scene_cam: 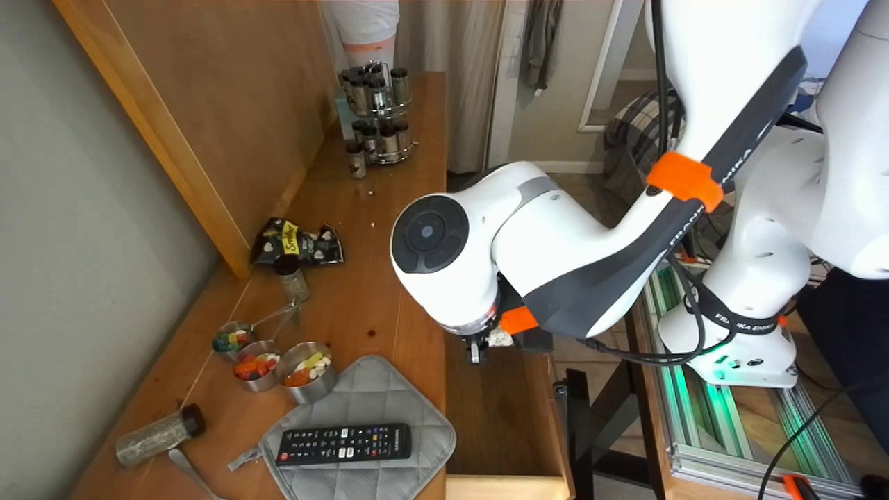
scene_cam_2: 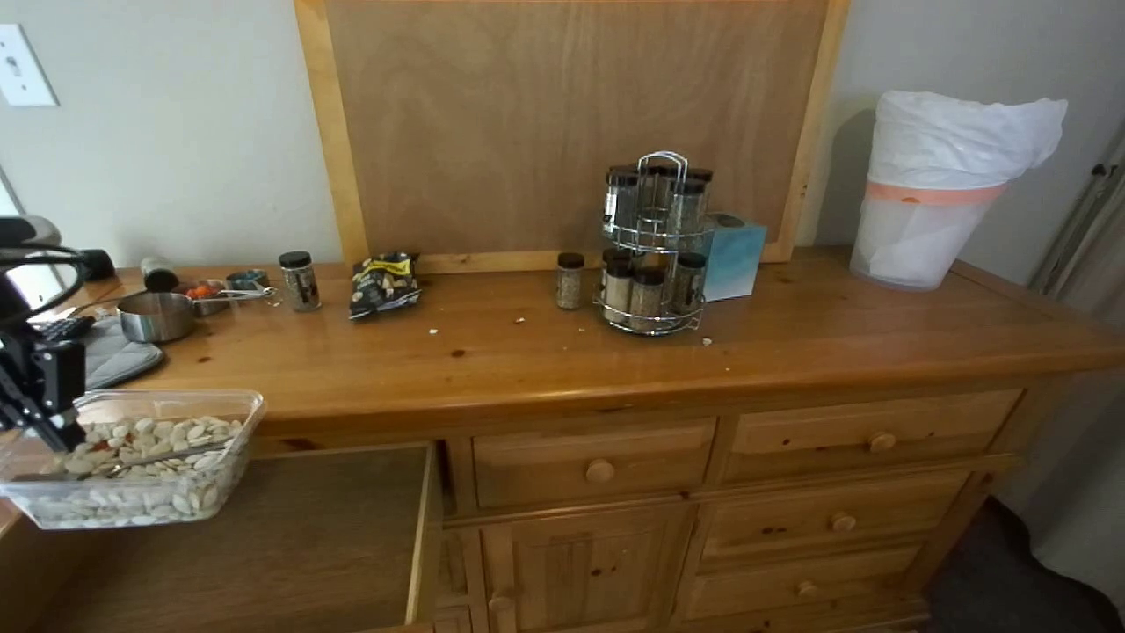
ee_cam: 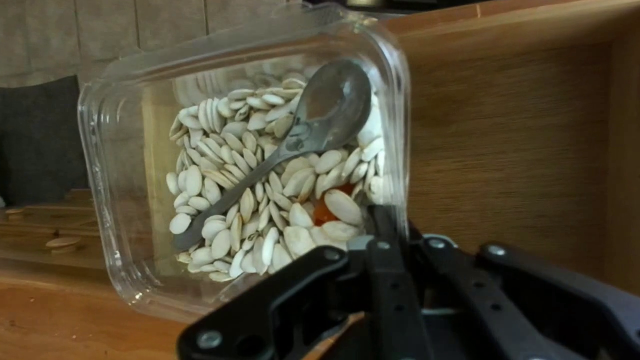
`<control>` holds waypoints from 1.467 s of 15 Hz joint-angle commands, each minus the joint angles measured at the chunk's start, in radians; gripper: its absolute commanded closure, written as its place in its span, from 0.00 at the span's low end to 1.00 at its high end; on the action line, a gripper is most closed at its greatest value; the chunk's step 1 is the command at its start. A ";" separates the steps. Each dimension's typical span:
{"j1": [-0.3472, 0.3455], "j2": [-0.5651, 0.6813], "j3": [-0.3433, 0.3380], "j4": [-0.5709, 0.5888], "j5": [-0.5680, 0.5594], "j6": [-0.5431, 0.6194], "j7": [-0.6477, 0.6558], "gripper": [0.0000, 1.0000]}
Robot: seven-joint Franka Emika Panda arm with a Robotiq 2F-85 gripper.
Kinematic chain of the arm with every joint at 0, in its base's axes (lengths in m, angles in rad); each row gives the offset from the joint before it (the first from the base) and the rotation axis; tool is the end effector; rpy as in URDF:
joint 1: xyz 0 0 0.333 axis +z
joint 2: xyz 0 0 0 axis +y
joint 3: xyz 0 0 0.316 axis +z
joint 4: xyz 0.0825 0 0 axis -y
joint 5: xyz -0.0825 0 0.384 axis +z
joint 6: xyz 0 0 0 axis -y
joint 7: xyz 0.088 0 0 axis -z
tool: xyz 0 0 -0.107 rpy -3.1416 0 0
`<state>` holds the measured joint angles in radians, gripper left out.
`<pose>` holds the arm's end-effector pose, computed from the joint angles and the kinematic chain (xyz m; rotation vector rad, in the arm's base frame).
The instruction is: Put the clear container in the open drawer.
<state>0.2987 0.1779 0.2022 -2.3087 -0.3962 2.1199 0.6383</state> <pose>0.4316 0.2181 0.2470 2.7177 0.1850 -0.2167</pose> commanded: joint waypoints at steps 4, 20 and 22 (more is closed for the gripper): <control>0.027 0.119 -0.038 -0.082 -0.064 0.223 0.104 0.97; 0.072 0.230 -0.109 -0.058 -0.071 0.274 0.111 0.97; 0.090 0.250 -0.132 -0.046 -0.094 0.287 0.138 0.97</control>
<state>0.3471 0.3913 0.1110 -2.3891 -0.4396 2.3954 0.7372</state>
